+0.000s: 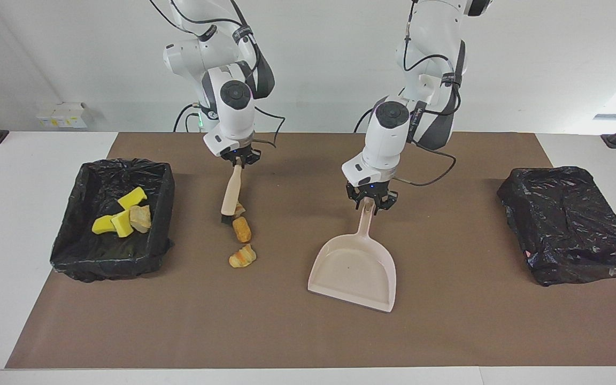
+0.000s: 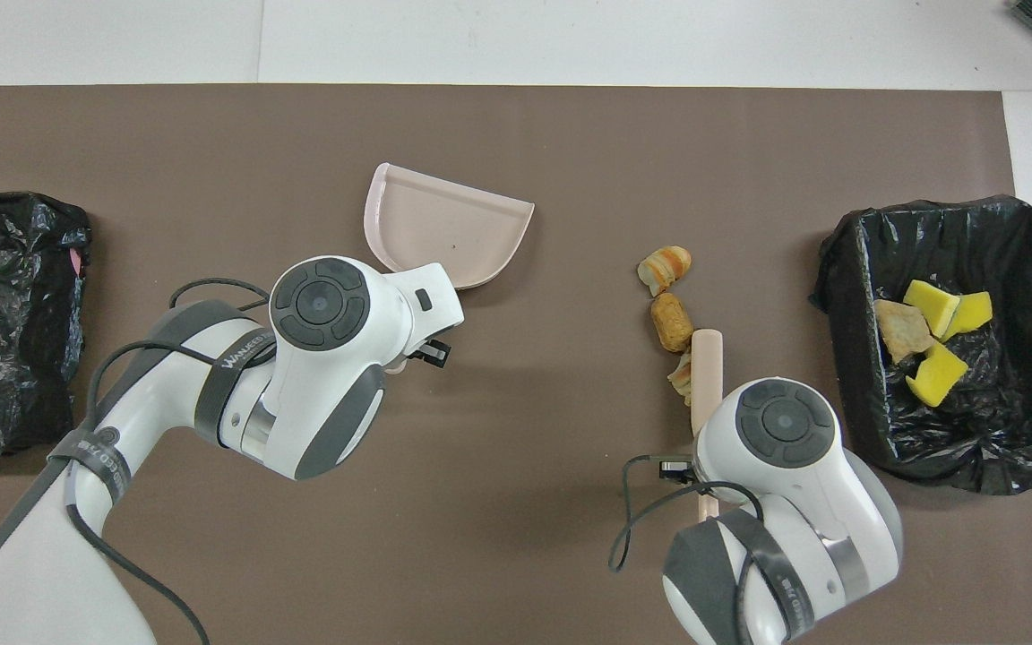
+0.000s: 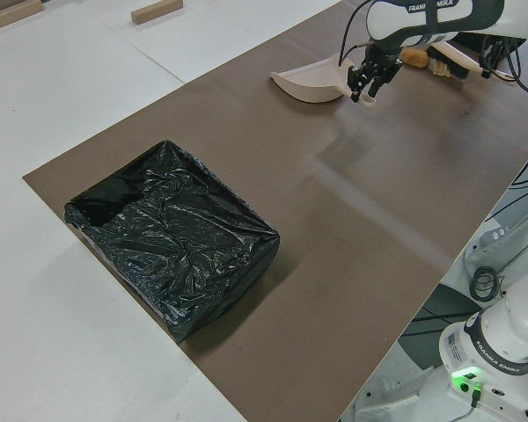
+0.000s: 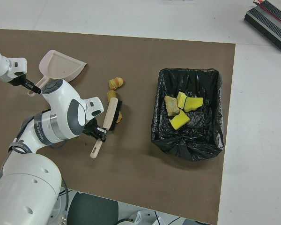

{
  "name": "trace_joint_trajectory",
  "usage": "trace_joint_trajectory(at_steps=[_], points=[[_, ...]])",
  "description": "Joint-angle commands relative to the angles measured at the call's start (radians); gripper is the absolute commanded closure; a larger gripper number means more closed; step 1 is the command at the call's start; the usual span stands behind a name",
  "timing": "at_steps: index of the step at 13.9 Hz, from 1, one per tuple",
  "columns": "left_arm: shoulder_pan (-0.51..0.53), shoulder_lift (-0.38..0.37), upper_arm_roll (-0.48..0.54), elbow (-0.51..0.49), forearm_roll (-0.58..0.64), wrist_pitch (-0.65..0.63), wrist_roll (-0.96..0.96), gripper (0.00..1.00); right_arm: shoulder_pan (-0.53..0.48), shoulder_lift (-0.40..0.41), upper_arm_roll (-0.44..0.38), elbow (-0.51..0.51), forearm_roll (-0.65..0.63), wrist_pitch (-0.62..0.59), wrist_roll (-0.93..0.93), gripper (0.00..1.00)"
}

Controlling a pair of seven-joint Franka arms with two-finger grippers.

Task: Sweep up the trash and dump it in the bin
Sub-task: 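Grasp the brush with the right gripper while the left gripper positions the dustpan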

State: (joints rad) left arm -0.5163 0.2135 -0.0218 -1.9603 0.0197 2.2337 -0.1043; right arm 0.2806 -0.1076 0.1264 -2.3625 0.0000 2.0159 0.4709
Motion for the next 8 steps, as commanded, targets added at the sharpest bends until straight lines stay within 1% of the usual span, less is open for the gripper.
trace_joint_trajectory(at_steps=[1,2,3,4,5,6,7,8], points=[[0.007,-0.011,-0.004,-0.023,-0.010,0.023,-0.006,0.35,0.017,0.069,0.002,0.093,0.096,-0.006,-0.112,1.00],[0.004,0.003,-0.004,-0.023,-0.010,0.029,-0.008,0.28,0.034,0.083,0.002,0.127,0.109,-0.023,-0.112,1.00],[0.002,0.016,-0.004,-0.023,-0.010,0.049,-0.008,0.30,0.060,0.089,0.002,0.158,0.109,-0.054,-0.103,1.00],[0.001,0.018,-0.004,-0.020,-0.010,0.047,-0.006,0.37,0.075,0.098,0.002,0.189,0.107,-0.086,-0.095,1.00],[0.004,0.021,-0.004,-0.014,-0.010,0.050,-0.006,0.51,0.072,0.101,0.001,0.210,0.101,-0.112,-0.088,1.00],[0.004,0.021,-0.004,-0.012,-0.010,0.047,-0.005,0.70,0.060,0.098,-0.002,0.230,0.089,-0.132,-0.089,1.00],[0.002,0.021,-0.004,-0.009,-0.010,0.037,-0.002,0.86,0.058,0.098,-0.008,0.253,0.081,-0.152,-0.089,1.00],[0.007,0.023,-0.004,-0.003,-0.009,0.040,0.002,1.00,0.052,0.101,-0.010,0.278,0.045,-0.169,-0.090,1.00]])
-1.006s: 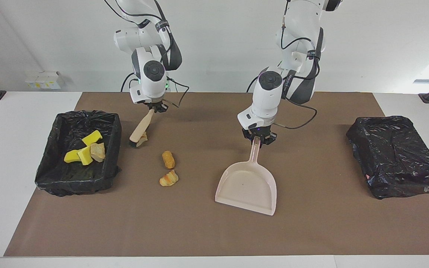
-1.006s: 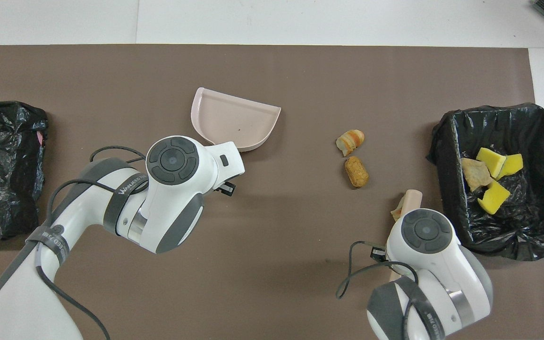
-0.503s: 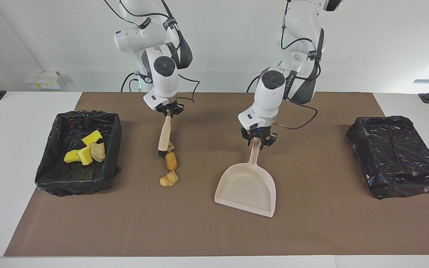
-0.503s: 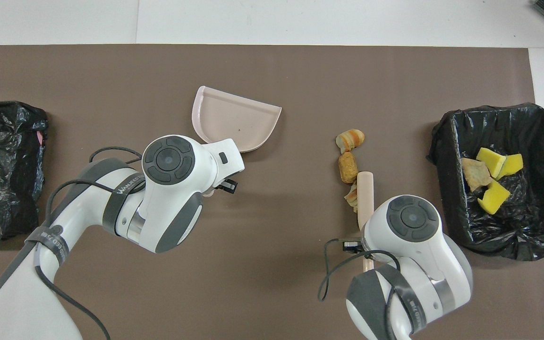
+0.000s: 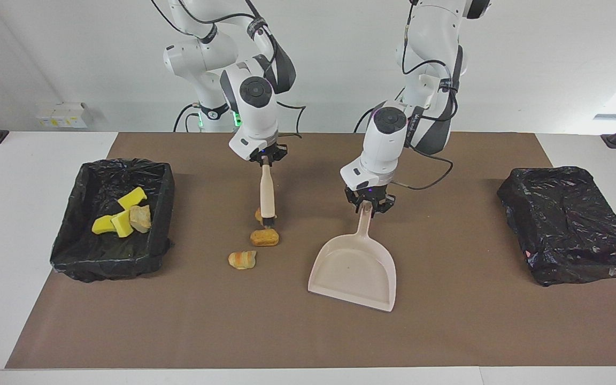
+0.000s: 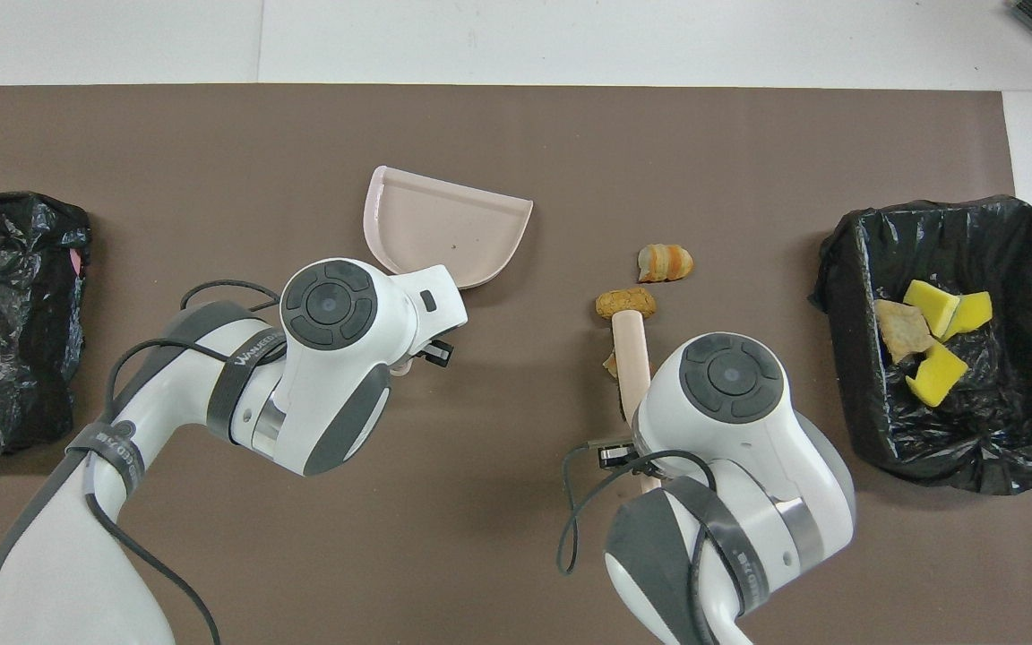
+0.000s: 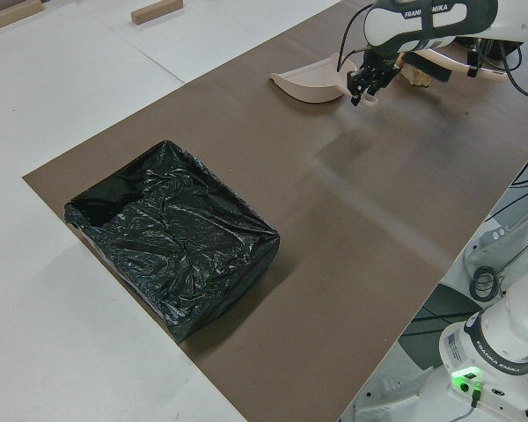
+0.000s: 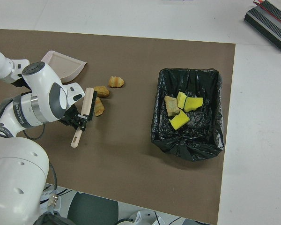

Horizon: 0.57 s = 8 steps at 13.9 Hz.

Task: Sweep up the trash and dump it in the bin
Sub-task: 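Grasp the brush with the right gripper while the left gripper positions the dustpan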

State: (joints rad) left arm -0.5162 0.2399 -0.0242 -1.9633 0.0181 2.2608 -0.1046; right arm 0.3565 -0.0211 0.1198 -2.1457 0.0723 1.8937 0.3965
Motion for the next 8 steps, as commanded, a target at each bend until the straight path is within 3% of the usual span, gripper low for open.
trace_joint_trajectory(at_steps=[1,2,4,8], points=[[0.010,0.004,-0.002,0.015,-0.006,0.005,0.006,1.00,-0.025,0.021,-0.002,0.081,-0.102,-0.050,-0.019,1.00],[0.011,-0.007,-0.002,0.024,-0.004,-0.016,0.011,1.00,-0.028,0.032,-0.002,0.092,-0.164,-0.038,-0.028,1.00],[0.036,-0.045,-0.002,0.067,0.017,-0.189,0.101,1.00,-0.088,0.058,0.000,0.113,-0.225,-0.001,-0.123,1.00],[0.081,-0.086,0.004,0.110,0.069,-0.366,0.571,1.00,-0.208,0.157,0.000,0.159,-0.337,0.126,-0.318,1.00]])
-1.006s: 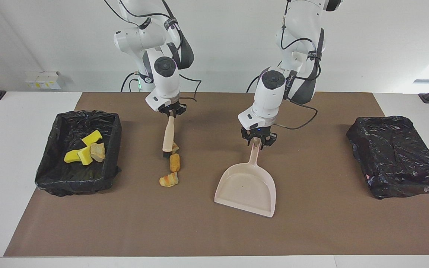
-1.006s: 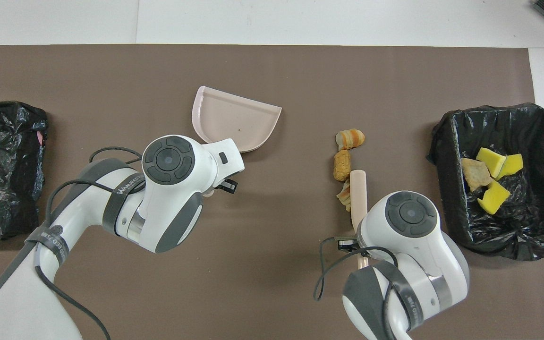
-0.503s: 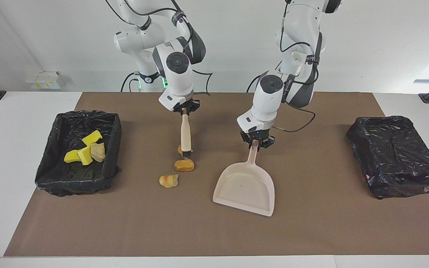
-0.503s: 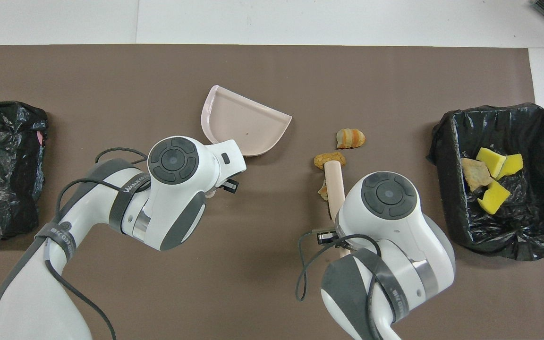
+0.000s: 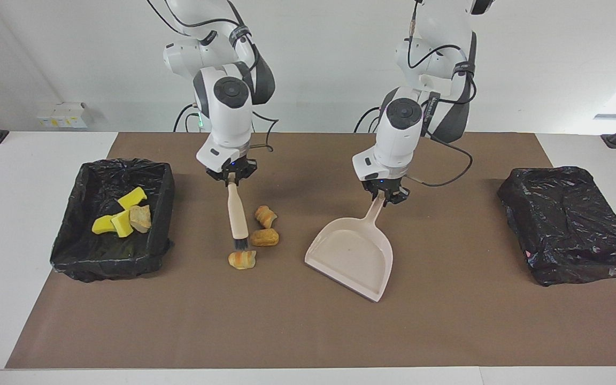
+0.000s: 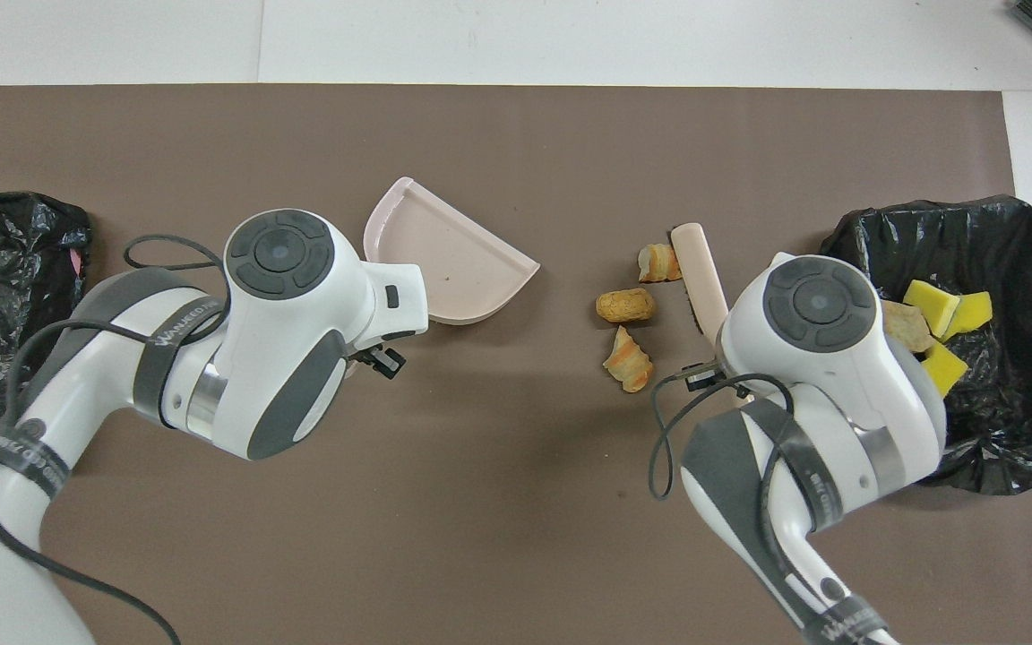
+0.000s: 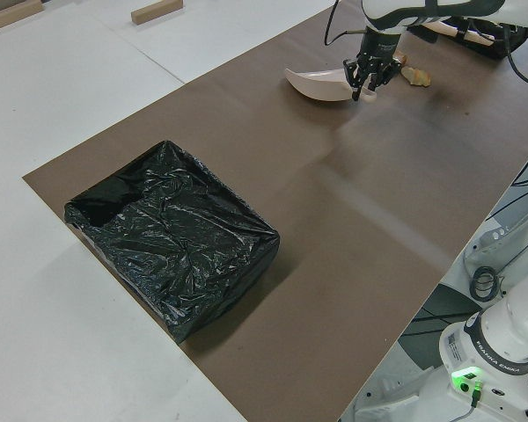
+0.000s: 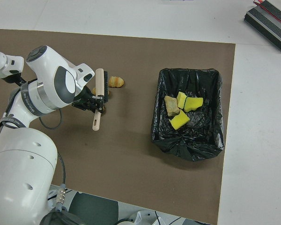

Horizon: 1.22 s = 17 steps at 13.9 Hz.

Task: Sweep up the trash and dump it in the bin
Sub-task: 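Sweep the bread chunks toward the dustpan with the right gripper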

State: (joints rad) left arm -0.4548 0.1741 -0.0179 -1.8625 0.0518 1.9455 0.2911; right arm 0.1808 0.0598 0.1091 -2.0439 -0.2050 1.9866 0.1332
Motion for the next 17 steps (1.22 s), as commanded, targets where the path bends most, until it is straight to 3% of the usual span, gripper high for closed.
trace_joint_trajectory(at_steps=[1,3,5,8,11,17], points=[[0.019,-0.021,-0.002,0.009,0.054,-0.049,0.259,1.00,-0.044,0.112,0.011,0.083,-0.082,0.047,-0.056,1.00],[0.019,-0.024,-0.002,-0.001,0.075,-0.045,0.318,1.00,-0.047,0.184,0.011,0.128,-0.094,0.073,-0.056,1.00],[0.005,-0.042,-0.007,-0.039,0.196,-0.036,0.443,1.00,-0.029,0.204,0.014,0.117,-0.094,0.074,-0.058,1.00],[-0.033,-0.108,-0.008,-0.150,0.235,-0.014,0.502,1.00,-0.009,0.175,0.021,0.068,-0.074,0.049,-0.116,1.00],[-0.085,-0.111,-0.008,-0.208,0.298,0.009,0.500,1.00,0.011,0.152,0.027,0.030,0.045,0.040,-0.101,1.00],[-0.087,-0.134,-0.008,-0.247,0.298,0.010,0.481,1.00,0.014,0.114,0.027,0.005,0.156,-0.077,0.174,1.00]])
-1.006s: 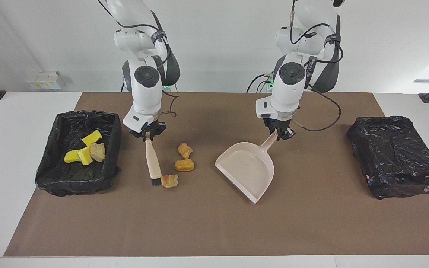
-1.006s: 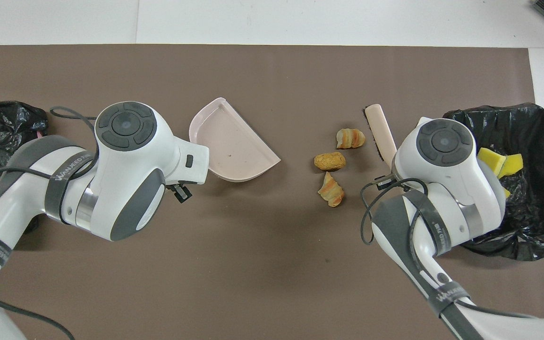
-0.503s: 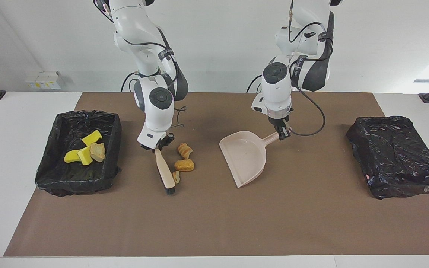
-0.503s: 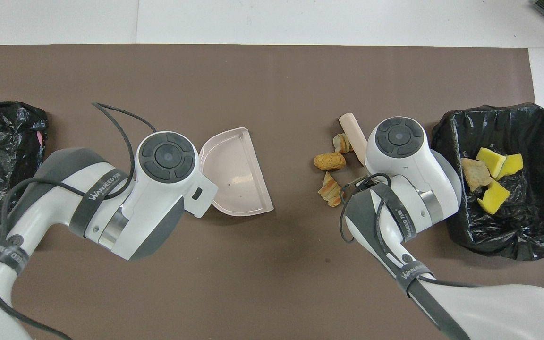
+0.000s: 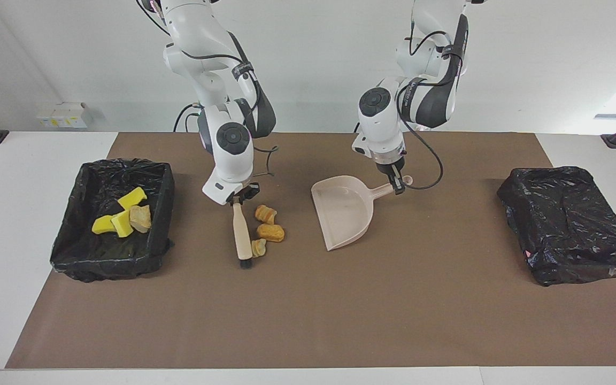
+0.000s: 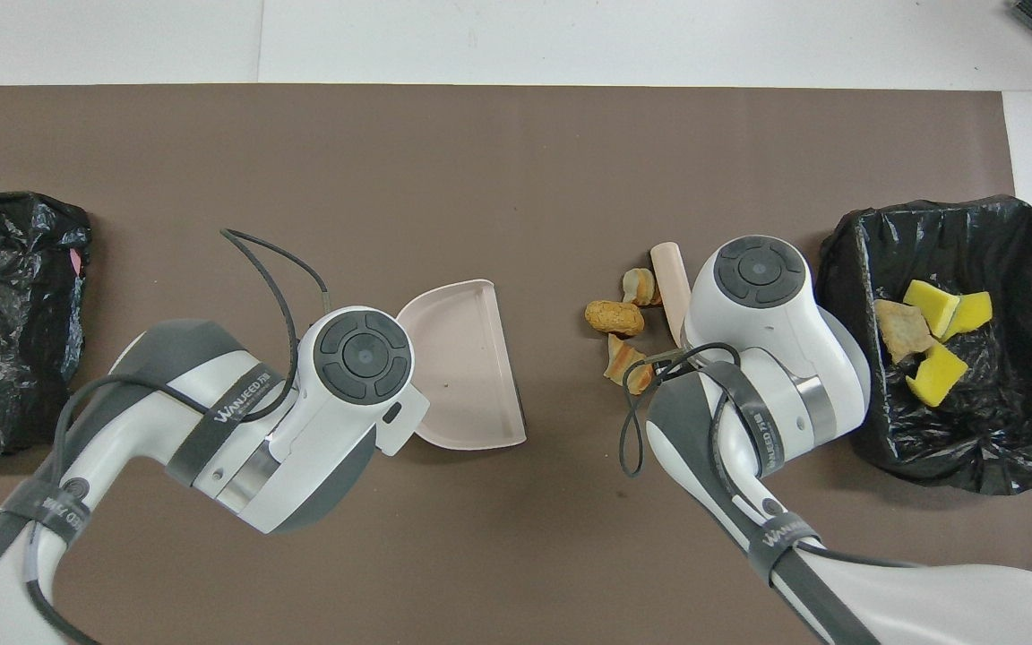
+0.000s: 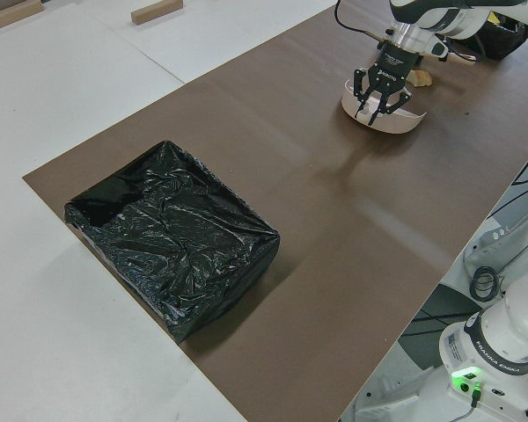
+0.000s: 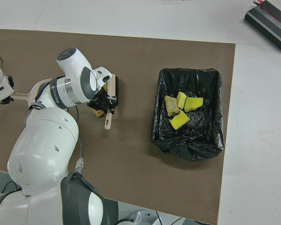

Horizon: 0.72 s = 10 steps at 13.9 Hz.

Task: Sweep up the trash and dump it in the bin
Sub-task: 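Sweep the bread chunks toward the dustpan with the right gripper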

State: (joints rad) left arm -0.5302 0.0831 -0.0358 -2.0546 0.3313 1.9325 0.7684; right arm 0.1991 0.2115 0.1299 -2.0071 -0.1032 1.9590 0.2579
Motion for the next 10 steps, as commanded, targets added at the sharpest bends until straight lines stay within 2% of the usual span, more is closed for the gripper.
trace_joint_trajectory(at_steps=[1,4,5,7,10], points=[[-0.011,-0.042,0.010,-0.055,0.018,0.028,-0.020,1.00,-0.006,-0.058,0.007,-0.030,0.063,-0.083,0.034,1.00],[-0.011,-0.040,0.010,-0.055,0.018,0.037,-0.027,1.00,-0.021,-0.110,0.005,-0.048,0.071,-0.166,0.046,1.00],[-0.010,-0.039,0.010,-0.055,0.018,0.046,-0.034,1.00,-0.023,-0.135,0.005,-0.096,0.077,-0.146,0.050,1.00],[-0.010,-0.037,0.010,-0.055,0.017,0.060,-0.034,1.00,-0.020,-0.187,0.005,-0.212,0.079,-0.013,0.075,1.00],[-0.007,-0.036,0.010,-0.055,0.017,0.069,-0.043,1.00,-0.021,-0.184,0.005,-0.243,0.079,0.067,0.069,1.00]])
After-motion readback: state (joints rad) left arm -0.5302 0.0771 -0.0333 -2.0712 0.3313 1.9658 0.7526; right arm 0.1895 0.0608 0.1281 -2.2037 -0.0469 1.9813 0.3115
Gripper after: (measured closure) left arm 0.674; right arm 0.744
